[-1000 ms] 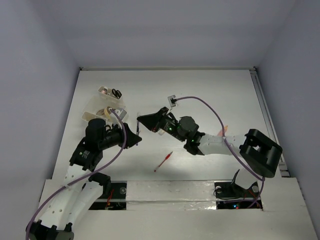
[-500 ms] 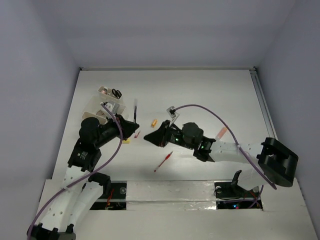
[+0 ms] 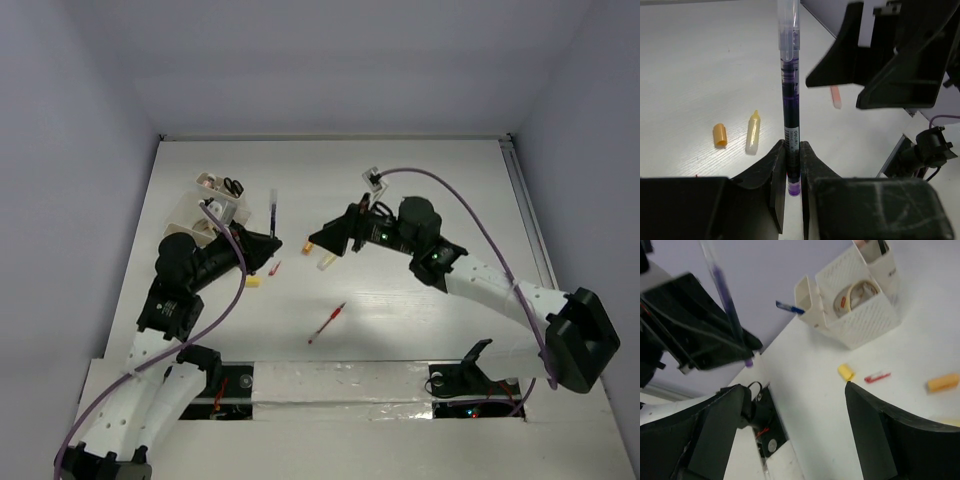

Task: Sort the stationery into containers
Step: Close the pen cap on the pen.

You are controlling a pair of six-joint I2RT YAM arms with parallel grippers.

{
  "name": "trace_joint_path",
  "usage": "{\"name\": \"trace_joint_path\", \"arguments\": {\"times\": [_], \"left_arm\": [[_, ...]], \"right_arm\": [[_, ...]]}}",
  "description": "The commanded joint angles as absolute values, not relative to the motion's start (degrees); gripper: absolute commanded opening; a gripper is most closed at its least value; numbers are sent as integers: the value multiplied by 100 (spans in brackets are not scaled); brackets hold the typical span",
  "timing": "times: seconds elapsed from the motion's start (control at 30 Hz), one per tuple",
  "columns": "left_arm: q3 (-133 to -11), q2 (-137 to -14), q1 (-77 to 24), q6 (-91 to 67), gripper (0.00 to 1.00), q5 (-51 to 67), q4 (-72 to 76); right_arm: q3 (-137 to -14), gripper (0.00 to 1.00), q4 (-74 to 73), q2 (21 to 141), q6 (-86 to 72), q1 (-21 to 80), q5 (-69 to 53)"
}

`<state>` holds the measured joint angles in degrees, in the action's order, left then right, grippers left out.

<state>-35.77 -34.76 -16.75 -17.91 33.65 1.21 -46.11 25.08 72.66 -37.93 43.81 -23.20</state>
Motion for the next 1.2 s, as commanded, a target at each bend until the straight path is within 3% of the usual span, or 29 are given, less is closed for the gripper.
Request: {"name": "trace_joint_path", "arguments": {"times": [0.0,0.33,0.87,1.17], "left_arm": [[-3709,-3551,-1661,-1863,0,3876,589],[-3700,-3735,-1661,-1916,0,4104,703],[-3683,-3779,-1661,-1951,0,4192,712],[-3683,-3735,-1661,-1942,0,4122,712]], "right_arm": [[-5788,90,2320,7584,-3130,4289,-3540],[-7075,93,2531,8630,-3111,4289,-3946],[-7892,74,3041,9404,-3621,4289,-4078],[-7840,38,3216,9501,-3788,4289,-4096]]}}
